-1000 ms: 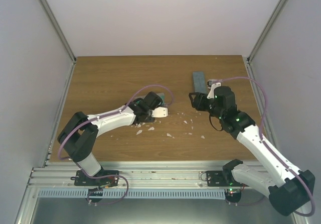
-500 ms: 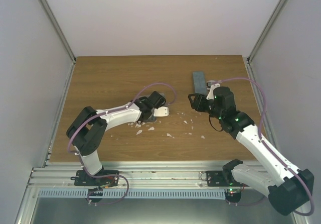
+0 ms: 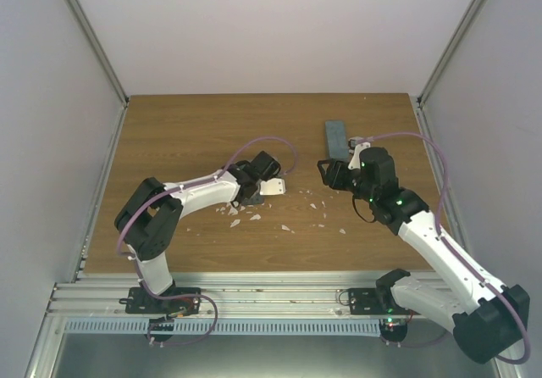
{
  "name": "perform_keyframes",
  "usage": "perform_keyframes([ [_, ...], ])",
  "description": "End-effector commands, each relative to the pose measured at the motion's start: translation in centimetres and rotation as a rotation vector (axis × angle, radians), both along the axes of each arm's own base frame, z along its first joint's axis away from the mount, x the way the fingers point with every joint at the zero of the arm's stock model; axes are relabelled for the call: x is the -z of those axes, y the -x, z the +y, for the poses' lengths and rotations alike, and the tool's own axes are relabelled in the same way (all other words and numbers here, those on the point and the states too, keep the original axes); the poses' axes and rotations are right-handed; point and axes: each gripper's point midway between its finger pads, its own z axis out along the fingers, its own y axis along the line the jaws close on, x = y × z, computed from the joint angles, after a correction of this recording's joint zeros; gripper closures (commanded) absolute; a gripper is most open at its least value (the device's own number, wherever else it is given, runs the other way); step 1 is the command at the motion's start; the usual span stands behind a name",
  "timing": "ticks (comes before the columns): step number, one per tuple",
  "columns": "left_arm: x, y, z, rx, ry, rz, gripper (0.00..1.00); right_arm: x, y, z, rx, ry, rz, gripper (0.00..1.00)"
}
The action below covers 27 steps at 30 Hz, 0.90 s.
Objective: Organize the sunglasses
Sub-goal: Place the sunglasses in the sunglasses case.
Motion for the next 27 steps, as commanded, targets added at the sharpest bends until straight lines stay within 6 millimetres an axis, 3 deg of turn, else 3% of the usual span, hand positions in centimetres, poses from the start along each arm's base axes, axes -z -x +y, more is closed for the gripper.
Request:
perform_keyframes([
  [1,-0.4,0.1,-0.9,0.004,0.042,0.038,1.0,0.6,0.0,-0.4,0.015,-0.002,0.015,0.42],
  [9,1.3,0.3,-0.7,-0.012,0.005,0.091,0.99,0.7,0.1,-0.4,0.014,0.0,0.019,0.42],
  [13,1.5,0.2,-0.8,-0.022,0.008,0.098,0.92,0.8,0.1,-0.4,0.013,0.004,0.021,0.42],
  [19,0.4,-1.1,-0.8,-0.059,0.036,0.053,0.76,0.9,0.1,-0.3,0.009,-0.001,0.023,0.42],
  [27,-1.3,-2.7,-0.8,-0.083,0.07,-0.013,0.75,1.0,0.0,-0.1,0.002,-0.007,0.026,0.42],
])
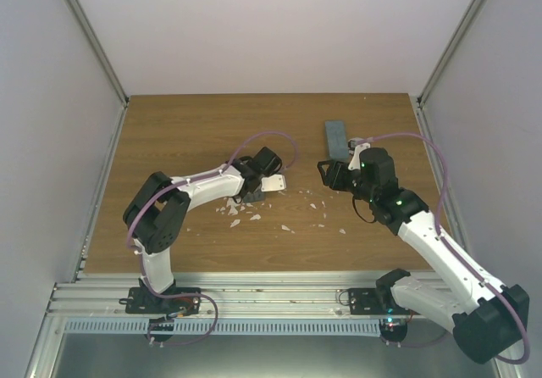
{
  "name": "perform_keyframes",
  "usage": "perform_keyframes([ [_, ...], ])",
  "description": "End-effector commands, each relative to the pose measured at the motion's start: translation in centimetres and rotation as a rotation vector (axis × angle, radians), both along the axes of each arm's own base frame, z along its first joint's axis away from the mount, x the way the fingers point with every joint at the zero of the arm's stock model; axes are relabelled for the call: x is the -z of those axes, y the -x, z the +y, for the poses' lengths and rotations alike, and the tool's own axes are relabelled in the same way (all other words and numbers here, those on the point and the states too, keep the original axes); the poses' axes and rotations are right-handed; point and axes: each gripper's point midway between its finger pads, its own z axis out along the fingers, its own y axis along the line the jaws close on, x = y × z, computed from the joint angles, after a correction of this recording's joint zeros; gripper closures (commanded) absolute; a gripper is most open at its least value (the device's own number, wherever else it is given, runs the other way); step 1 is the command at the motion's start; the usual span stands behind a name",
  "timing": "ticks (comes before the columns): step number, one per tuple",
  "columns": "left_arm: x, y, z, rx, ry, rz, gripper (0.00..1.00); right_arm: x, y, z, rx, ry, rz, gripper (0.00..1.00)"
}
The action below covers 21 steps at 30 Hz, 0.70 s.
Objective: Organize the sunglasses
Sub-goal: Place the sunglasses in the sunglasses case.
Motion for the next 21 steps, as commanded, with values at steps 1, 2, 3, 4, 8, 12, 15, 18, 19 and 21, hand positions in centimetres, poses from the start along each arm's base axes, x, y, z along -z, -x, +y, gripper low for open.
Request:
perform_keyframes([
  [1,-2.5,-2.0,-0.8,-0.027,0.059,-0.084,0.75,0.5,-0.1,0.0,0.003,-0.009,0.014,0.42],
  [2,-2.7,-2.1,-0.8,-0.029,0.061,-0.087,0.75,0.5,-0.1,0.0,0.004,-0.01,0.014,0.42],
  [3,-2.8,-2.3,-0.8,-0.03,0.065,-0.091,0.75,0.5,-0.1,0.0,0.003,-0.011,0.015,0.42],
  [4,-3.0,-2.4,-0.8,-0.032,0.069,-0.094,0.75,0.6,-0.1,0.0,0.002,-0.01,0.017,0.42],
  [8,-3.9,-3.1,-1.0,-0.042,0.092,-0.111,0.73,0.6,-0.1,0.1,-0.002,-0.012,0.018,0.42],
  [12,-4.5,-3.6,-0.9,-0.057,0.114,-0.122,0.71,0.7,-0.1,0.1,-0.003,-0.012,0.021,0.43],
  [15,-4.6,-3.8,-0.7,-0.072,0.13,-0.118,0.71,0.9,-0.1,0.2,-0.007,-0.009,0.025,0.43],
  [18,-4.5,-3.8,-0.5,-0.081,0.148,-0.11,0.71,1.3,-0.1,0.3,-0.011,-0.006,0.033,0.43],
  [19,-4.6,-3.8,-0.5,-0.084,0.158,-0.109,0.71,1.3,-0.2,0.3,-0.013,-0.006,0.034,0.43],
  [21,-5.0,-3.8,-0.6,-0.086,0.178,-0.11,0.71,1.6,-0.2,0.4,-0.014,-0.004,0.04,0.43],
])
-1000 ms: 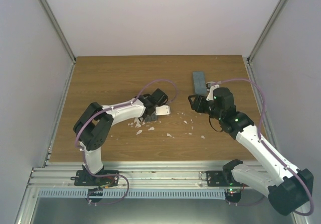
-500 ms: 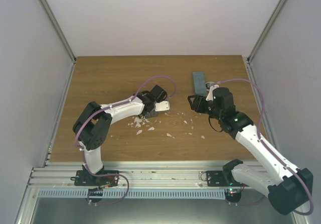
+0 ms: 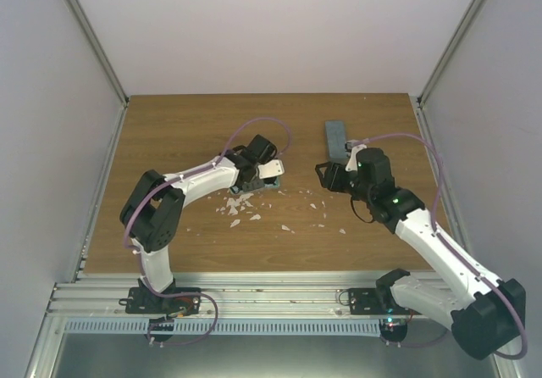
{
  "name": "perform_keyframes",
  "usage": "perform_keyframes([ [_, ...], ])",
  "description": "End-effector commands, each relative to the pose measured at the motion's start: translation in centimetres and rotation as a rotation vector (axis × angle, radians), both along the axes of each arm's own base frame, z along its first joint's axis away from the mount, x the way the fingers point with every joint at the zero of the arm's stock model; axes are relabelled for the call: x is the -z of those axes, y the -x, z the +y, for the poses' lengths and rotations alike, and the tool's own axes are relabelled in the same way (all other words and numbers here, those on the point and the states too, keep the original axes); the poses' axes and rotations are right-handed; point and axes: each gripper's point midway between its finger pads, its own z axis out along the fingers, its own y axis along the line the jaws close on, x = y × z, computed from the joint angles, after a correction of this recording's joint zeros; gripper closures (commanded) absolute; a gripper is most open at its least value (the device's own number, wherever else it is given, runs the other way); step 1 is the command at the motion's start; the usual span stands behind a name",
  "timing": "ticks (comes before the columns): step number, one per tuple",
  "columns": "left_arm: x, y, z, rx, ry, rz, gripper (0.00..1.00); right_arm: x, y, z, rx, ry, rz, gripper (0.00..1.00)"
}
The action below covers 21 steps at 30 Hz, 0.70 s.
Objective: Organize the sunglasses
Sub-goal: Place the sunglasses in the sunglasses case, then close the sunglasses case at the center of the board.
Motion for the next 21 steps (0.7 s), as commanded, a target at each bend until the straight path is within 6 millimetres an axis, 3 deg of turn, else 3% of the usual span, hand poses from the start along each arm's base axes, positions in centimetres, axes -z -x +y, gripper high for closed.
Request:
perform_keyframes([
  [1,-2.7,-0.9,-1.0,-0.012,0.109,-0.053,0.71,0.6,-0.3,0.1,0.002,-0.006,0.011,0.43],
  [5,-4.1,-0.7,-1.5,-0.002,0.171,-0.057,0.71,1.1,-0.4,0.2,-0.004,-0.002,0.019,0.43],
  [8,-6.3,-0.9,-2.2,0.004,0.267,-0.087,0.71,1.7,-0.4,0.4,-0.018,0.001,0.026,0.43],
  [14,-13.9,-3.1,-2.1,-0.088,0.567,-0.252,0.59,4.9,-0.5,2.1,-0.098,0.027,0.062,0.45],
  [16,-16.7,-4.1,-1.1,-0.156,0.694,-0.318,0.54,6.6,-0.4,3.4,-0.137,0.044,0.088,0.45],
  [18,-19.0,-5.0,0.6,-0.259,0.833,-0.366,0.42,8.3,-0.3,4.7,-0.177,0.059,0.12,0.46],
  [21,-20.1,-7.1,4.6,-0.5,1.025,-0.313,0.29,11.1,-0.9,6.4,-0.203,0.091,0.17,0.49],
])
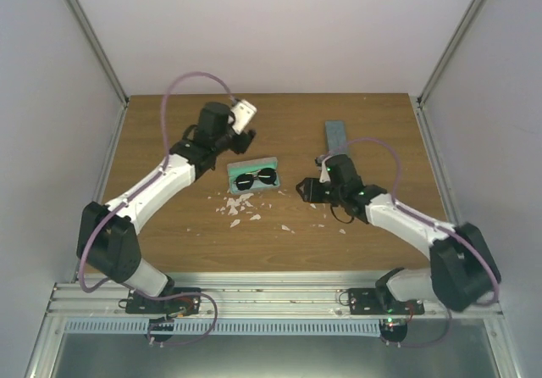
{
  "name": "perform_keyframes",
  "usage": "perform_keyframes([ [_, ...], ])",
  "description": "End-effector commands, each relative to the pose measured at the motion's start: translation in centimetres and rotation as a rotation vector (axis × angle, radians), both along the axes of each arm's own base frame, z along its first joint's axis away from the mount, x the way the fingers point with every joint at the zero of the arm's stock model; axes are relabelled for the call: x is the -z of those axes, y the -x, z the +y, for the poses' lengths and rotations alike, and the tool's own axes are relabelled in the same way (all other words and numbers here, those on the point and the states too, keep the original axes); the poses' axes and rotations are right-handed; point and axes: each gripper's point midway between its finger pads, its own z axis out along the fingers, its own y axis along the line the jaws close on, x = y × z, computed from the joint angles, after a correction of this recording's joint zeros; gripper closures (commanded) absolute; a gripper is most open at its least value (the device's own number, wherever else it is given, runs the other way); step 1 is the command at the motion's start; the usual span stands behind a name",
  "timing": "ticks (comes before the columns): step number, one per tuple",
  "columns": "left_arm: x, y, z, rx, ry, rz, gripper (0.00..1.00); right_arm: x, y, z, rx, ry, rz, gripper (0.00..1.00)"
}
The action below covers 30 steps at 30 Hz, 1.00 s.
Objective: Organize the sunglasses
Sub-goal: Close the sunglasses case at the center of the board.
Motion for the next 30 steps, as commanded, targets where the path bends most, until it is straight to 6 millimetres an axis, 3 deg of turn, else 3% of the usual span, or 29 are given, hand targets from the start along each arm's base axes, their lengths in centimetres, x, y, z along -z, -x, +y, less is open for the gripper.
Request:
perform_keyframes([
  [1,-3.6,-3.3,3.9,-0.214,0.439,0.061,0.26,2.6,-1.0,2.8,-0.062,0.013,0.013,0.5],
  [3,-3.0,-4.2,5.9,-0.288,0.529,0.13,0.04,3.2,-2.3,3.5,-0.04,0.005,0.012,0.54],
  [4,-2.5,-4.1,6.3,-0.283,0.551,0.152,0.01,3.2,-3.3,3.8,-0.02,0.006,0.0,0.58],
  [9,-0.8,-3.9,7.0,-0.243,0.626,0.226,0.01,6.0,-7.4,4.8,0.046,0.077,0.024,0.76],
  [15,3.3,-4.1,6.3,-0.253,0.578,0.382,0.09,7.9,-11.0,6.5,0.059,0.098,0.011,0.81],
  [19,6.0,-4.2,5.8,-0.257,0.565,0.477,0.14,8.6,-11.9,7.6,0.032,0.09,0.009,0.81],
  [24,7.9,-3.7,4.7,-0.215,0.578,0.556,0.17,9.1,-12.4,8.1,0.019,0.088,-0.003,0.81],
  [30,9.6,-3.2,4.2,-0.195,0.573,0.614,0.2,9.5,-11.3,9.2,-0.065,0.041,-0.003,0.82],
])
